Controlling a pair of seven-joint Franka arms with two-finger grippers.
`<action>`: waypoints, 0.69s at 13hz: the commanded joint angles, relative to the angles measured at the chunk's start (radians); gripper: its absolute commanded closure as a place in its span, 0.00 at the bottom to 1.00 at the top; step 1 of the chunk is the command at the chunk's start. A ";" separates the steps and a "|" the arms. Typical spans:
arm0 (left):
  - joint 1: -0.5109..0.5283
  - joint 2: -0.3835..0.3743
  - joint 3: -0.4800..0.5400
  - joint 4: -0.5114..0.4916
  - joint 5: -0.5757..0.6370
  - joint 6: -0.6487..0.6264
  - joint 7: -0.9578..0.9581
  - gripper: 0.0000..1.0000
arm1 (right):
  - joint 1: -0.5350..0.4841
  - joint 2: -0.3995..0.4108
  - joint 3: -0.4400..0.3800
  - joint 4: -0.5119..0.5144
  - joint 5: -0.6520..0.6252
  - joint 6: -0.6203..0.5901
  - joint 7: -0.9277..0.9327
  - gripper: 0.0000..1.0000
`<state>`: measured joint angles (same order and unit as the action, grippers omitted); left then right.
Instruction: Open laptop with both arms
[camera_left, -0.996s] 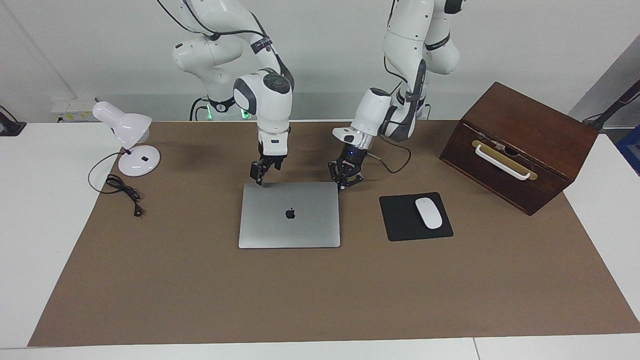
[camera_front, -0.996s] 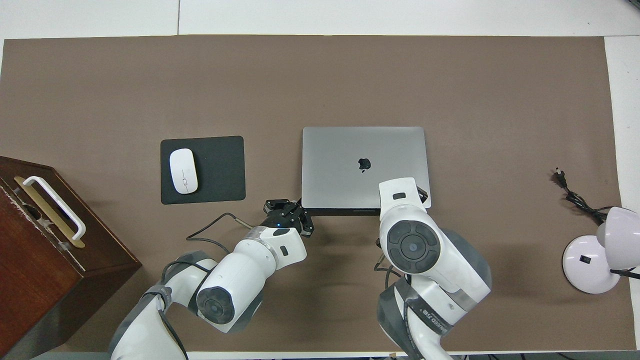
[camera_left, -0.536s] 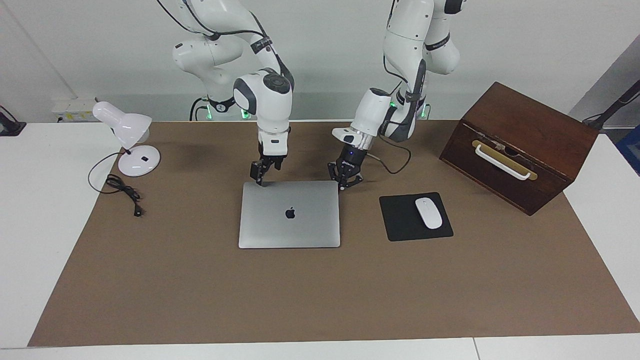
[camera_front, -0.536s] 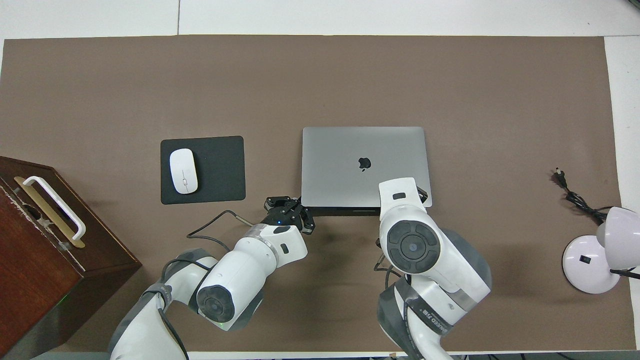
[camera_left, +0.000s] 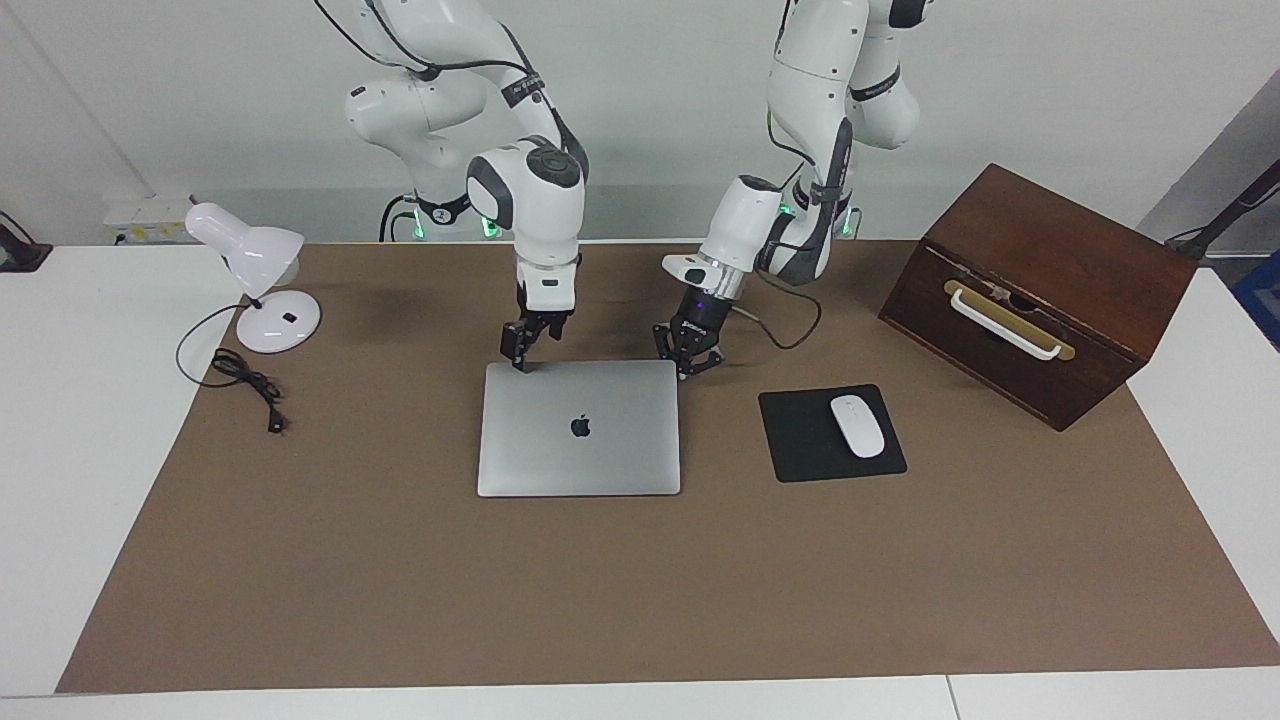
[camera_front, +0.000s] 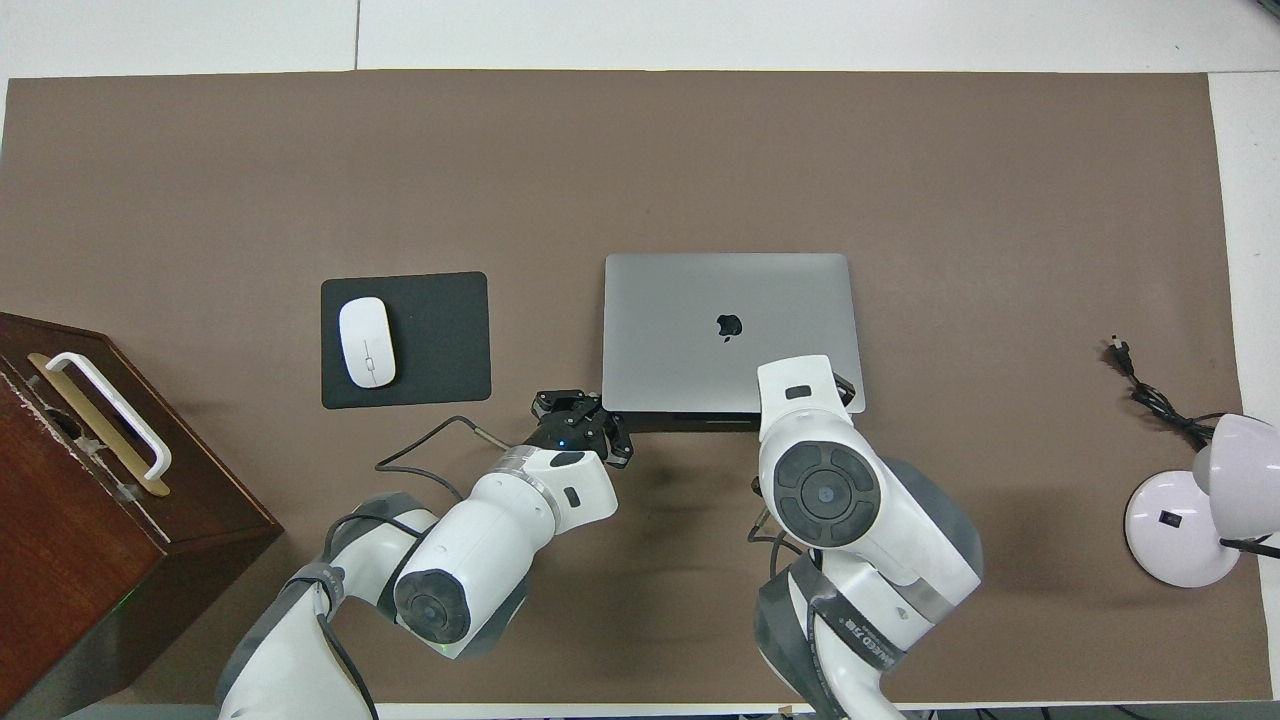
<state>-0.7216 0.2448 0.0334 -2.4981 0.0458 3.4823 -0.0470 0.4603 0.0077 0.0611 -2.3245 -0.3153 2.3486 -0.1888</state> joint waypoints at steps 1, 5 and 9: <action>0.024 0.025 0.003 0.024 0.048 0.023 0.006 1.00 | -0.002 -0.012 0.000 -0.018 -0.022 0.023 -0.008 0.00; 0.024 0.045 0.003 0.030 0.048 0.023 0.007 1.00 | -0.003 -0.012 -0.001 -0.019 -0.022 0.023 -0.008 0.00; 0.018 0.056 0.003 0.031 0.048 0.023 0.012 1.00 | -0.002 0.000 -0.001 -0.019 -0.022 0.032 -0.008 0.00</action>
<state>-0.7102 0.2713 0.0354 -2.4895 0.0641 3.4841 -0.0385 0.4605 0.0089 0.0610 -2.3273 -0.3153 2.3494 -0.1888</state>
